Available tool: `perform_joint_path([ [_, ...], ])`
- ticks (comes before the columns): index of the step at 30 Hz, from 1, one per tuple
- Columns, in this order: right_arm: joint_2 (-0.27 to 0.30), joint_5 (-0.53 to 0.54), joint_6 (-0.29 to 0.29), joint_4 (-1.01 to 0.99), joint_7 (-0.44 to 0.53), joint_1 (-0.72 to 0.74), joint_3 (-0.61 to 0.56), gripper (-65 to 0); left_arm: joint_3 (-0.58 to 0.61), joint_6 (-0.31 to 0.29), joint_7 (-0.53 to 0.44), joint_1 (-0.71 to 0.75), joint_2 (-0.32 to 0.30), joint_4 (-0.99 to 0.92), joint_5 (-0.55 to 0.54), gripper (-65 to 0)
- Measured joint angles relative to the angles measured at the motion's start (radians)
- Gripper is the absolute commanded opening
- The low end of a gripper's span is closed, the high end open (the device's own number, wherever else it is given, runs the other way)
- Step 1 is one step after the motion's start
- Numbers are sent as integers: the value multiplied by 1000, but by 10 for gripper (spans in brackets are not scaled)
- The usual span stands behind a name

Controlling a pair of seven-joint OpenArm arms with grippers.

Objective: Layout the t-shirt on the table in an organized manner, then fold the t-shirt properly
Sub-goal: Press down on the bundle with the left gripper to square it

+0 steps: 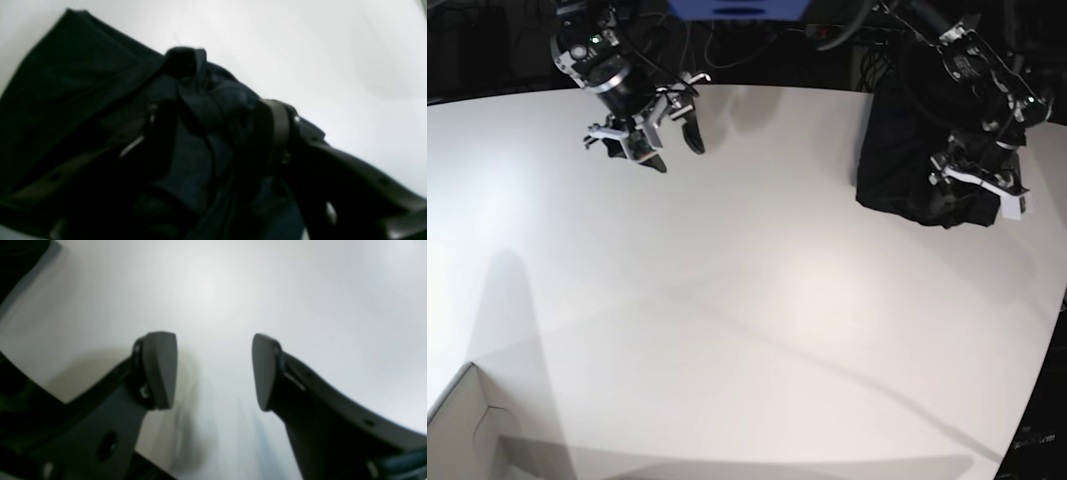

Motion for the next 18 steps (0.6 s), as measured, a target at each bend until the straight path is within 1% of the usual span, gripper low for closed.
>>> perform_joint_path([
  [2, 2, 0, 0, 0, 0, 0, 0, -287, -2, 1, -8, -6, -12, -38, -1, -294],
  [4, 2, 0, 0, 0, 0, 0, 0, -287, -1, 1, -15, -10, -11, -69, 0, -294],
  [6, 1, 0, 0, 0, 0, 0, -4, -287, 3, 1, -45, -18, -11, -94, 0, -294],
  [9, 2, 0, 0, 0, 0, 0, -4, -287, 8, 0, -48, -25, -9, -106, 0, -297],
  [11, 2, 0, 0, 0, 0, 0, -2, -287, 10, 0, -48, -24, -9, -106, 0, -325],
  [14, 2, 0, 0, 0, 0, 0, -1, -287, 34, 1, -52, -23, -11, -106, 0, -403],
  [18, 2, 0, 0, 0, 0, 0, -1, -287, 40, 1, -51, -26, -9, -106, -6, -480],
])
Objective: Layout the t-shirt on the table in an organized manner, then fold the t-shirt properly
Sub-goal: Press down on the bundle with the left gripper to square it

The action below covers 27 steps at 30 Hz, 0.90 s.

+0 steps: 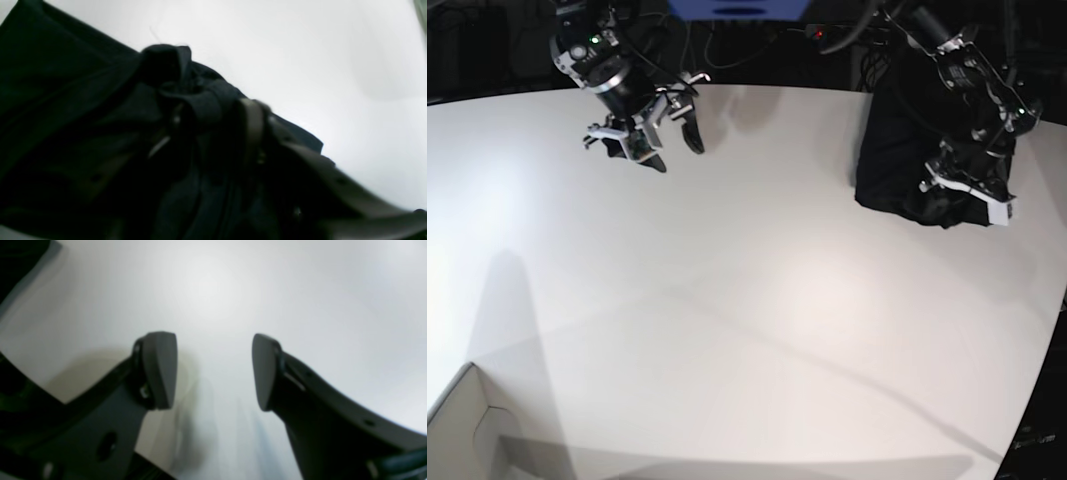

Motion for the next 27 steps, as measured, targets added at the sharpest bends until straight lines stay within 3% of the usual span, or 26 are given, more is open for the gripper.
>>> perform_joint_path([
  [3, 0, 0, 0, 0, 0, 0, 1, -287, -2, 2, 6, -22, -1, 0, 10, -557],
  [5, 0, 0, 0, 0, 0, 0, 1, -287, -2, 2, 5, -35, -1, 0, 6, -643],
  [6, 0, 0, 0, 0, 0, 0, 1, -287, -2, 2, 4, -35, -1, 3, 0, -650],
  [21, -1, 0, 0, 0, 1, 0, 1, -287, -12, 2, 11, -43, -72, 123, -2, -635],
  [27, -4, -4, -5, 72, -3, -2, -42, -293, -79, 2, 11, -41, -74, 119, 0, -635],
])
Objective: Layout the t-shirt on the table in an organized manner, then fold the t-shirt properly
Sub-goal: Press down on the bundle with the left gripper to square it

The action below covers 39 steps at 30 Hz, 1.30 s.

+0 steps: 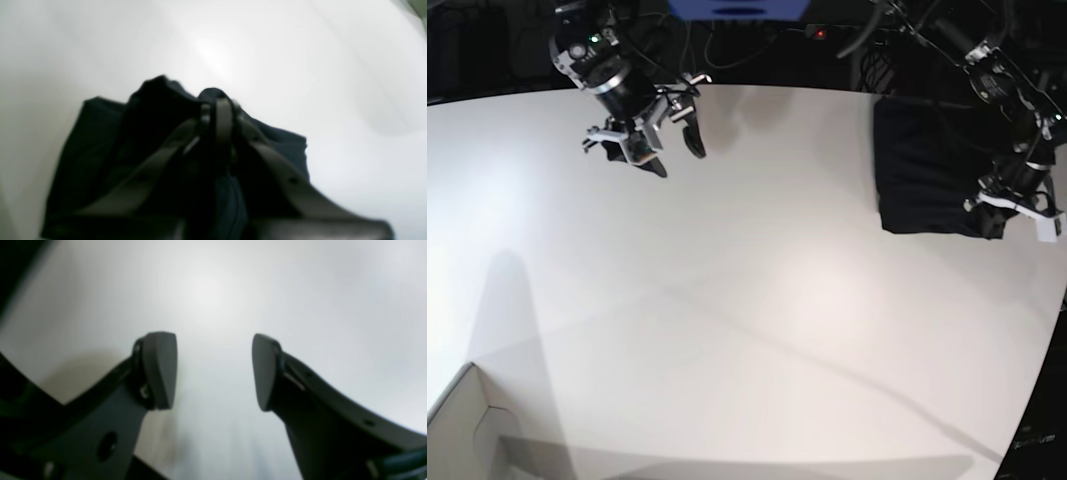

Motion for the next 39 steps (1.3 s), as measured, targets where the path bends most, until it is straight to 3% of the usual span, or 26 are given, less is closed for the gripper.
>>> perform_joint_path([
  [5, -52, 4, 4, 16, 3, 36, -79, -335, -44, -2, 1, 2, -6, 0, -1, -633],
  [10, -60, 1, 4, 2, 3, 66, -114, -344, -72, 0, -7, 28, -56, -33, 6, -632],
  [20, -60, 1, 4, -19, 2, 75, -127, -344, -74, -2, -5, 46, -95, -127, 3, -625],
  [28, -51, 1, 4, -19, 2, 69, -119, -344, -216, -1, -5, 46, -57, -127, 6, -366],
  [32, -51, 0, 4, -19, 0, 66, -119, -344, -248, -2, -2, 45, -58, -127, 5, -334],
  [39, -51, 1, 4, -19, -1, 66, -120, -344, -251, -2, -3, 45, -60, -127, -1, -334],
])
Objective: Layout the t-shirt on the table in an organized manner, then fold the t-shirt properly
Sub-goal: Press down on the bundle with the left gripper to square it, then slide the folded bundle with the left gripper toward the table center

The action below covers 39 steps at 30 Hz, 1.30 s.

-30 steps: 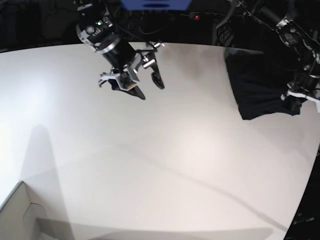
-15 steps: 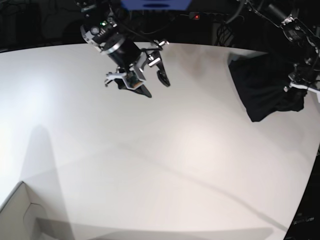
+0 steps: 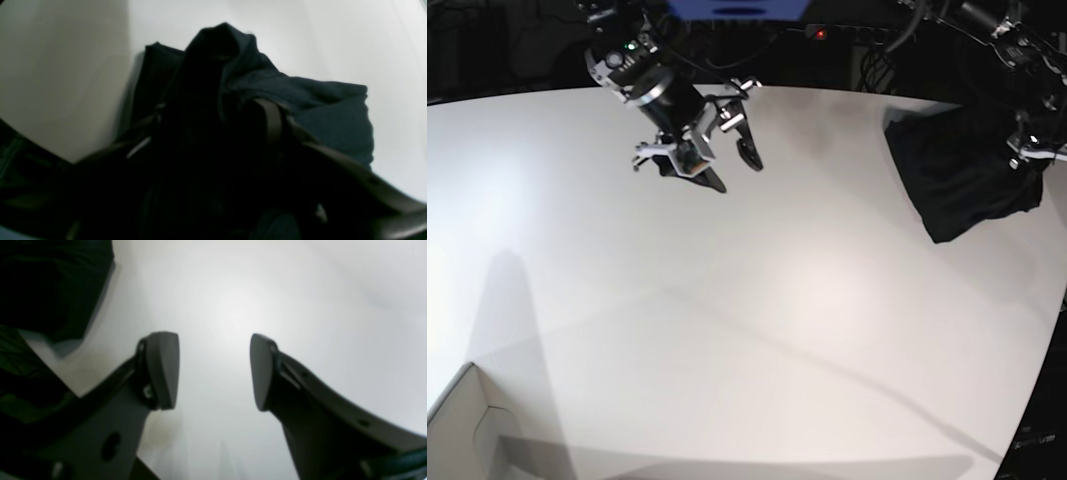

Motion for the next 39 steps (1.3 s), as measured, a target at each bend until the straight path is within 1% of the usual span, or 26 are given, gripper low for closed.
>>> perform_joint_path([
  [5, 0, 0, 0, 0, 0, -12, -1, -344, -4, 0, 0, 0, -2, 0, 0, -334],
  [9, 0, 0, 0, 0, 0, -13, 0, -344, -51, 0, 3, -2, 0, -2, 3, -334],
  [14, 15, 0, 0, 0, -1, -14, -4, -344, -54, 0, 0, -8, -6, -76, -1, -334],
  [20, 18, 0, 0, 1, 0, -27, -4, -344, -54, 0, -15, -11, -2, -117, -16, -334],
  [21, 17, 0, 0, 2, 0, -29, -5, -344, -54, 0, 2, -13, -3, -117, -20, -334],
  [24, 18, 0, 0, 2, 0, -31, -4, -344, -58, -6, 110, -46, -5, -115, -26, -334],
  [27, 17, 0, 0, 2, 0, -31, -3, -344, -56, -9, 192, -71, -5, -115, -32, -334],
  [33, 19, 0, 0, 2, 1, -31, 0, -344, -60, -5, 207, -50, -2, -108, -84, -334],
  [35, 19, 0, 0, 2, -1, -31, 0, -344, -69, -5, 227, -47, 2, -78, -75, -334],
  [39, 19, 0, 0, 2, 0, -31, -1, -344, -70, -2, 230, -53, 0, -41, -55, -334],
])
